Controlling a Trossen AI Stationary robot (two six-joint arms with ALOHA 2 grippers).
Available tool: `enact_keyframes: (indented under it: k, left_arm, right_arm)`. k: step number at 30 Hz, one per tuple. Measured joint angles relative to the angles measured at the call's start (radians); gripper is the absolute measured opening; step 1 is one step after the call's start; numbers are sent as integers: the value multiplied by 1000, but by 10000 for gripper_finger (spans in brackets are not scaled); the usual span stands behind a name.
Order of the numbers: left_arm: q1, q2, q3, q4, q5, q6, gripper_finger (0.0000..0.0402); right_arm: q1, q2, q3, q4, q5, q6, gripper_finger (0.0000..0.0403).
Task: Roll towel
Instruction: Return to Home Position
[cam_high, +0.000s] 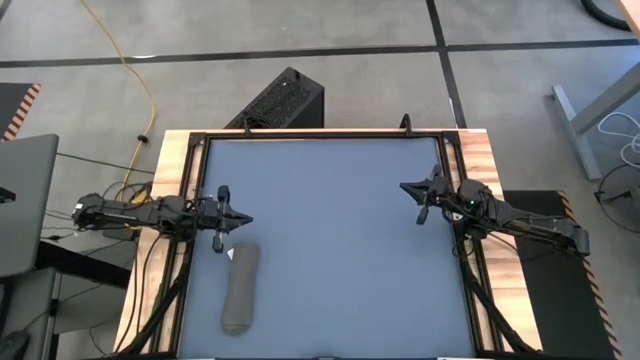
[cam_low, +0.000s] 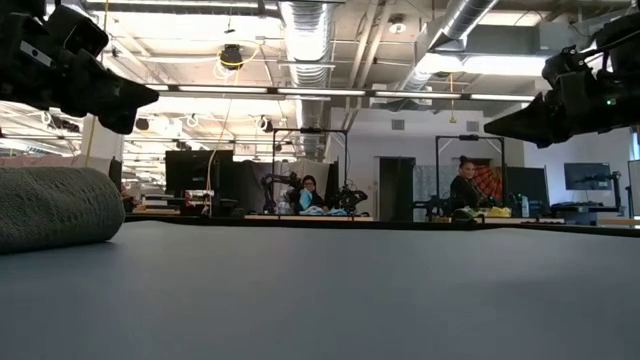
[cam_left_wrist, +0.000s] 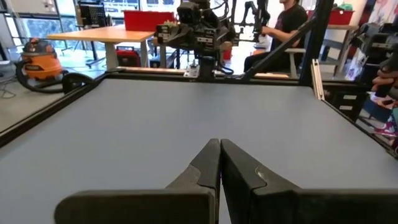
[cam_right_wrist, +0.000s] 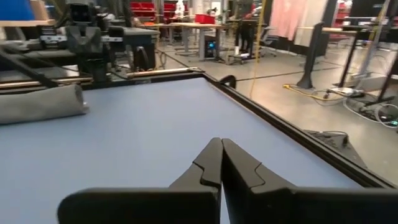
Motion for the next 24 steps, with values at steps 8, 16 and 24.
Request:
enact_keyframes:
  k: [8, 16, 24]
  left_arm:
    - [0, 0, -1, 29, 8, -35, 0]
    - [0, 1, -2, 4, -29, -62, 0]
    - [0, 0, -2, 13, -72, -89, 0]
  right_arm:
    - [3, 0, 0, -5, -33, -23, 21]
    - [1, 0, 0, -10, -31, -44, 32]
    - [1, 2, 0, -7, -13, -45, 35]
